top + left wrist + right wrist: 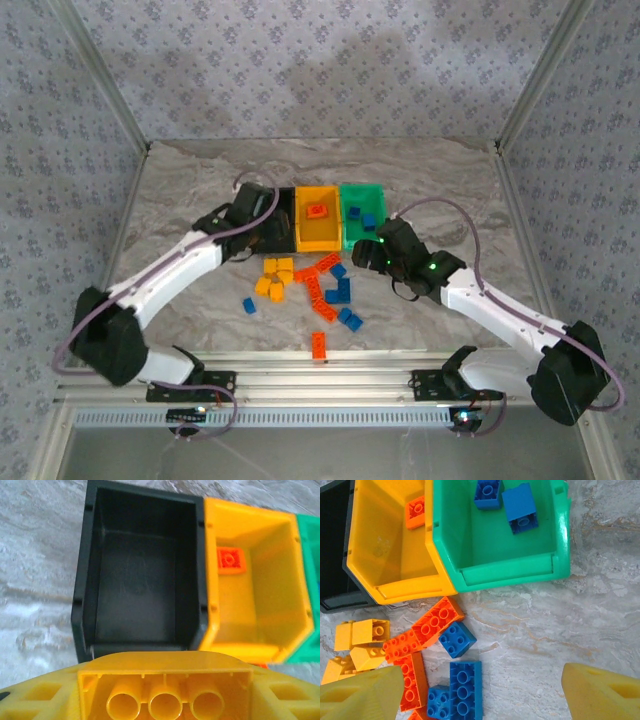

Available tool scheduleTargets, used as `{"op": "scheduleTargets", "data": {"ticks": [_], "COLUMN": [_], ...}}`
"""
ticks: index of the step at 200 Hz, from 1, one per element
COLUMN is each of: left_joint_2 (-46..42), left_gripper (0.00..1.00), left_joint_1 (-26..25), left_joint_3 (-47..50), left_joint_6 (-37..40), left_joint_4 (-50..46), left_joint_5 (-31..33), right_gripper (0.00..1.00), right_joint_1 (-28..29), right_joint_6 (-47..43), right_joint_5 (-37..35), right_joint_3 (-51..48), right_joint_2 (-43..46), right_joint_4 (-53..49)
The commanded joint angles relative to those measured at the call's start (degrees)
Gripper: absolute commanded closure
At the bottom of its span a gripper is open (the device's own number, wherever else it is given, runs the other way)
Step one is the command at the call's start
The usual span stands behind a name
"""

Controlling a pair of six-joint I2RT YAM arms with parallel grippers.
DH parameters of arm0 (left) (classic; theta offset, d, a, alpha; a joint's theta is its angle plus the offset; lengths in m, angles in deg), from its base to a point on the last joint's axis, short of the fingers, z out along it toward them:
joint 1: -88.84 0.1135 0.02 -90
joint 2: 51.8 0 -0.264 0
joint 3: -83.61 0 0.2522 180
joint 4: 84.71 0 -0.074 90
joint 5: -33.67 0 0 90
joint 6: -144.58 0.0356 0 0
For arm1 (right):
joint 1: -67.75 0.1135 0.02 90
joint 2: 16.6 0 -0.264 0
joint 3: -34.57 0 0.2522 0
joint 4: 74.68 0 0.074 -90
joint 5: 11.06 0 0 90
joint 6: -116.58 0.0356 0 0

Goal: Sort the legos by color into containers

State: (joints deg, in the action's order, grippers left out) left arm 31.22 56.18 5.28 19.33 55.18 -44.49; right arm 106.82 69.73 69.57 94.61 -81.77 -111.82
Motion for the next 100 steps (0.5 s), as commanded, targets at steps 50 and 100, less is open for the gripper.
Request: {"op": "scheduleTargets", "data": {"ticks": [50, 100], "left_joint_2": [15.21, 17.34], "left_gripper": [0.41, 0.09], "left_joint_1": [5.64, 5.54], "left_joint_3": [-11.43, -14.49], "left_joint_6": [4.19, 3.62], "left_joint_4": [1.16, 0.68], "left_joint_5": [-2.21, -4.31], "right_gripper": [0.16, 0.14], "right_joint_1": [0.62, 5.61], "right_joint_6": [2.29, 4.11], "right_joint_5": [2.35, 3.89], "right_joint_3": [-2.47, -2.95], "right_joint_2": [3.62, 2.96], "right_joint_4": [-2.73, -2.83]}}
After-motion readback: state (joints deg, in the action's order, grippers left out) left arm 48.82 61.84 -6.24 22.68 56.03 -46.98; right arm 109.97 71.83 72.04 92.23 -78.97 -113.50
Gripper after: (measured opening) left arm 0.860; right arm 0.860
